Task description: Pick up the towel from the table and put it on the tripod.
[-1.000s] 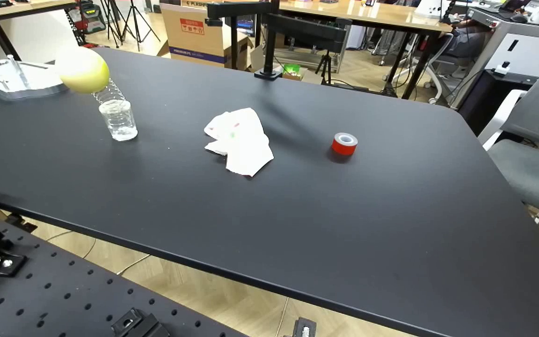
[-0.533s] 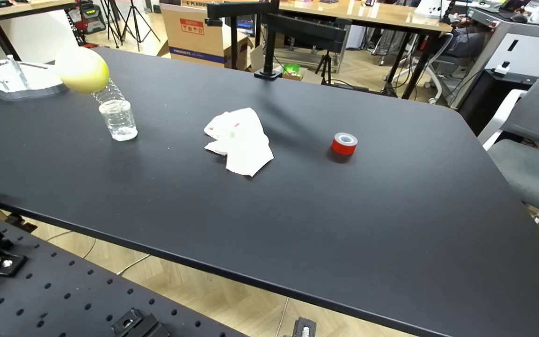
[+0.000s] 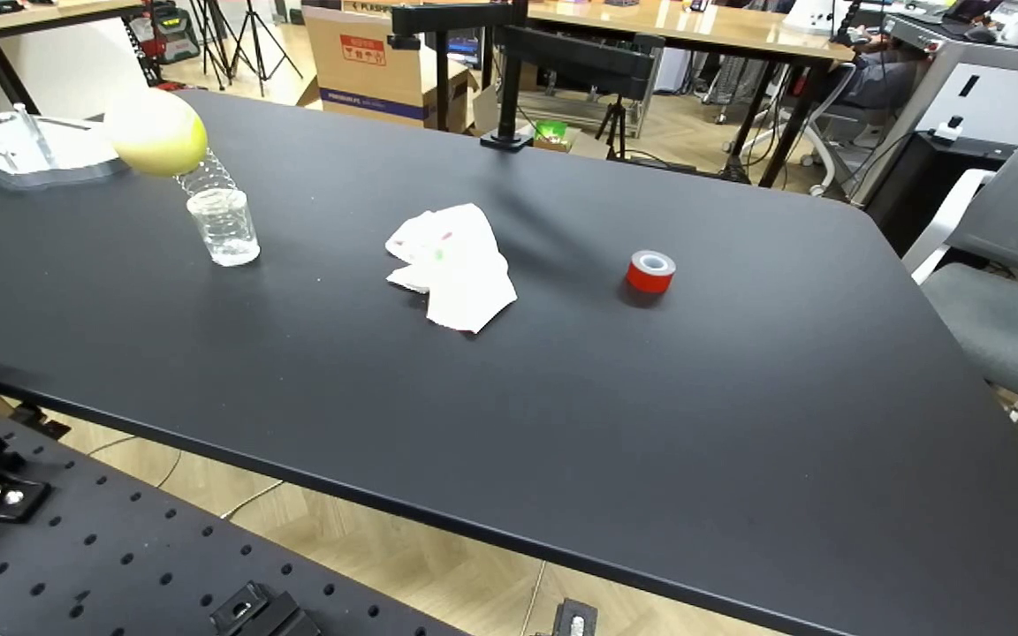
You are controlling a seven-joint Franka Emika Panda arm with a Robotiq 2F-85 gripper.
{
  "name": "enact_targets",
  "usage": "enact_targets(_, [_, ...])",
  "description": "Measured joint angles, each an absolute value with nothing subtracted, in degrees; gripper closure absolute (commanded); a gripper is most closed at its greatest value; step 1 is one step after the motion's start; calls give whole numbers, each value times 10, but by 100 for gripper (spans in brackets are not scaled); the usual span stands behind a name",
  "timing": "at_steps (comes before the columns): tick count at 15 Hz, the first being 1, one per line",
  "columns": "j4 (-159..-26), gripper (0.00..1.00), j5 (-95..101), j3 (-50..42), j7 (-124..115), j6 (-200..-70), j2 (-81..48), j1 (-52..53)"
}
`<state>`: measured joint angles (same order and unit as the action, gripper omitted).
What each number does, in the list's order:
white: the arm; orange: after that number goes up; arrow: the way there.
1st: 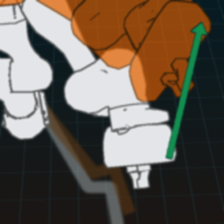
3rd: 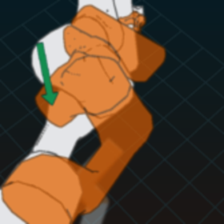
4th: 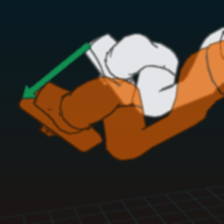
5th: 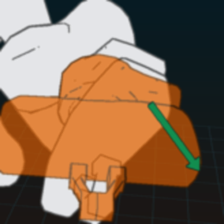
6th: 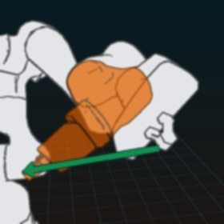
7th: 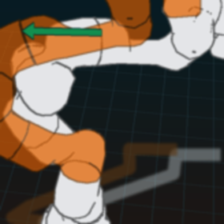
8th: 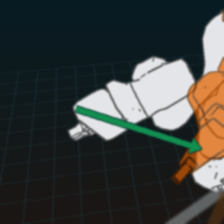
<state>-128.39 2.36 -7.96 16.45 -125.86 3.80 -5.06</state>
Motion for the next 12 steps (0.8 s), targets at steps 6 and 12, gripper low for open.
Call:
enact_targets(6, [-1290, 0, 24, -37, 95, -1340, -37, -29])
enact_targets(12, [-1291, 0, 24, -35, 93, -1343, -48, -28])
